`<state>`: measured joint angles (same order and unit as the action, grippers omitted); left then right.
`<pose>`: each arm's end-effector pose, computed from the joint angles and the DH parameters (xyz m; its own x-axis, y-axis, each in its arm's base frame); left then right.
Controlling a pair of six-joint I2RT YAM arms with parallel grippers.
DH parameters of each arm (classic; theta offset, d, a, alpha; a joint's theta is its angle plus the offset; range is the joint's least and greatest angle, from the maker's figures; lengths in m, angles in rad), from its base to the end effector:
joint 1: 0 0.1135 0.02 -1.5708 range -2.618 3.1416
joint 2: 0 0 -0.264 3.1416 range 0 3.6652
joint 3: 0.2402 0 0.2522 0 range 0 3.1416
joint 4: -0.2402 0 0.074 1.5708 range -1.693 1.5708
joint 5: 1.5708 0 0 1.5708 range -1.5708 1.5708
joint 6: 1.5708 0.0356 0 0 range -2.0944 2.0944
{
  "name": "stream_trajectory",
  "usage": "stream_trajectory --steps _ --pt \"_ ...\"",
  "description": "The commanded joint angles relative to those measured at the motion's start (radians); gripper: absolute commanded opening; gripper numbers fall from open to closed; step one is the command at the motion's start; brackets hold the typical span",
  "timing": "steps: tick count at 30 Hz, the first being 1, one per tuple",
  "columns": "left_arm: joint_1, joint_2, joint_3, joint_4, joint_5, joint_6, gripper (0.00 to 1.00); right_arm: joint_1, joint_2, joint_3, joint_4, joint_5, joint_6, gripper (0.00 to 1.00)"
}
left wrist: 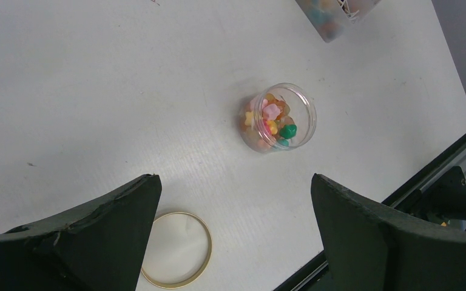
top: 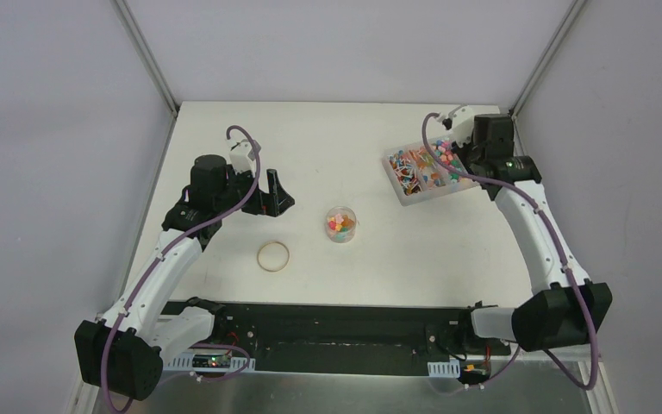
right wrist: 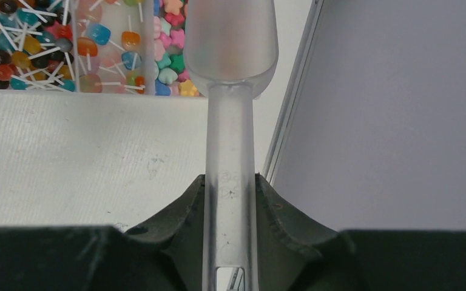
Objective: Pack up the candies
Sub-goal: Scoop the fake candies from the storage box.
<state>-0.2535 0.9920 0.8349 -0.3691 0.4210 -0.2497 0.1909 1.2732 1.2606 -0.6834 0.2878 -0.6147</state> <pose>0.2084 -0.0690 0.3019 -0.6122 -0.0744 -0.7872 0.4331 0.8014 -0.4126 0.2683 0.0415 0.3535 -0.5327 -0.6662 -0.5220 -0.3369 0.7327 -0.5913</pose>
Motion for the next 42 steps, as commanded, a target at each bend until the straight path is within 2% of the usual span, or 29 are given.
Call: stream_trajectory --steps 1,10,17,22,32,42 --pt "0.007 -0.016 -0.003 0.032 0.012 0.005 0.99 -0.064 0.08 0.102 -0.083 -0.047 0.062 0.0" --pt "0.007 -0.013 0.0 0.035 0.018 0.009 0.99 -0.11 0.241 0.213 -0.221 -0.128 0.081 0.0" --pt "0.007 -0.015 -0.002 0.035 0.016 0.008 0.99 -0.111 0.35 0.29 -0.289 -0.064 0.103 0.0" --pt "0.007 -0.018 -0.003 0.035 0.021 0.008 0.99 -0.119 0.411 0.261 -0.267 -0.001 0.101 0.0" --pt "0.007 -0.027 -0.005 0.035 0.004 0.011 0.99 -0.121 0.524 0.263 -0.163 -0.039 0.093 0.0" --pt "0.007 -0.018 -0.004 0.033 0.013 0.01 0.99 -0.122 0.503 0.166 -0.028 -0.105 0.111 0.0"
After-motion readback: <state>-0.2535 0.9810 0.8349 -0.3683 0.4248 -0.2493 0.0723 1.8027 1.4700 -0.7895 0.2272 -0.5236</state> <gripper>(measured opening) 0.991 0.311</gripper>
